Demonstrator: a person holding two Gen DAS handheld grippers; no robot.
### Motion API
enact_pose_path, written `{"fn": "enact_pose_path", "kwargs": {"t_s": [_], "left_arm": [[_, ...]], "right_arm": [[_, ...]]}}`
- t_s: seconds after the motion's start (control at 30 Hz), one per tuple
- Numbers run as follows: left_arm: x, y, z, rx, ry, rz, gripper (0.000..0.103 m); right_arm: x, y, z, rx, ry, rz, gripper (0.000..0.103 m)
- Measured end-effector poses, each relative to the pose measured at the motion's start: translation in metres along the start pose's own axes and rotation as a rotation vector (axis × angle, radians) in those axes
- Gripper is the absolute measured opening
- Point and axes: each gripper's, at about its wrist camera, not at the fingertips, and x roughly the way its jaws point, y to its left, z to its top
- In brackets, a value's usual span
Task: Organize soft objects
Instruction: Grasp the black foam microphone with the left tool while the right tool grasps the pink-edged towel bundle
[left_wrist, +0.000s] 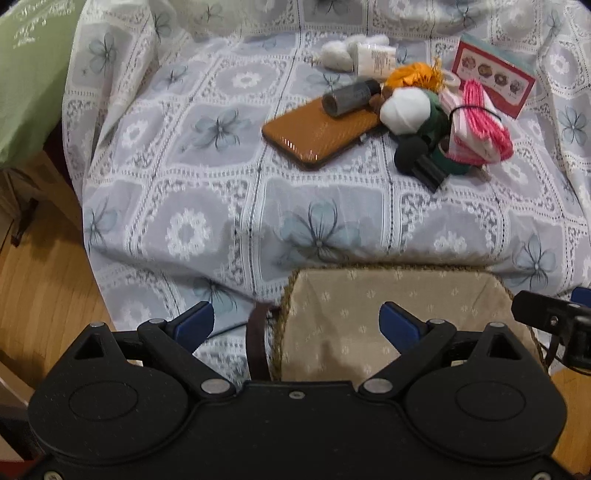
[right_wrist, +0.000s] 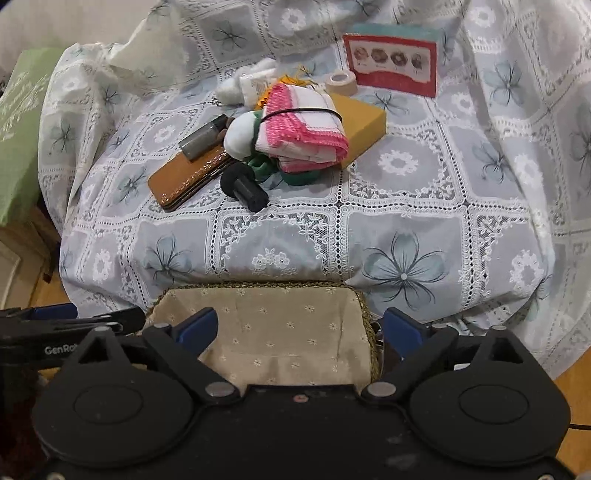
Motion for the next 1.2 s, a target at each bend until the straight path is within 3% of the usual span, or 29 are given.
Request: {"fn": "enact_pose_path", "kwargs": {"t_s": [0.37, 0.6, 0.83, 1.0, 1.2], "left_arm": [[0.002, -0.001, 0.037, 0.021, -0.118, -0.041, 0.093], [0.014, -0.013, 0.062, 0.043, -0.152, -0.052, 0.093], [0.028, -0.051, 0.063, 0.277, -0.227, -0.178, 0.093], [0.045, -0.070, 0.069, 0.419, -0.274, -0.211, 0.093], [0.070, -0.085, 0.076, 0.541, -0.252, -0.272, 0.092]], "right_arm": [[0.009, -0.009, 0.051, 0.014, -0.079, 0.043, 0.077], [0.014, -0.008, 0.081, -0.011, -0.197, 0.011, 0.077], [0.014, -0.017, 0.099, 0.008, -0.222, 0.025, 0.077], [0.019, -0.028, 0.101, 0.044, -0.212, 0.026, 0.077], [0.026, -0.033, 0.102, 0.058, -0.197, 0.025, 0.077]]}}
